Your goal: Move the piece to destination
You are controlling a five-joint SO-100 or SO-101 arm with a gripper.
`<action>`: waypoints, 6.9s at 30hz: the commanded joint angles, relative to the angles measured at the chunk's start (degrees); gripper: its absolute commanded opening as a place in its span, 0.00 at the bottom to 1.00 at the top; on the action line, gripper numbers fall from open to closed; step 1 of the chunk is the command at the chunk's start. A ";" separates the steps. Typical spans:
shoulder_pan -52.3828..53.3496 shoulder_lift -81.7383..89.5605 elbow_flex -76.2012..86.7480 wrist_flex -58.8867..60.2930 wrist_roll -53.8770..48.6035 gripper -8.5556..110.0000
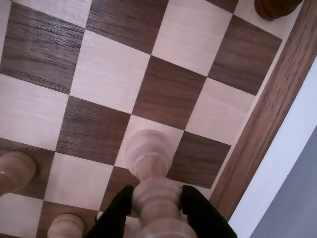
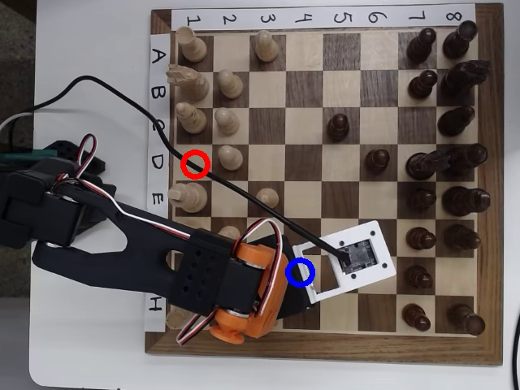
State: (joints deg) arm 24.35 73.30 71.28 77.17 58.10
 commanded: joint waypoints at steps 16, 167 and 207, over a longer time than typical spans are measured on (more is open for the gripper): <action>-0.18 3.52 0.62 -2.99 -5.98 0.43; 73.04 122.87 107.84 -15.12 -63.81 0.07; 72.95 122.87 107.84 -15.12 -63.90 0.07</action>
State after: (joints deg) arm 97.56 192.48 176.84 61.96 -5.71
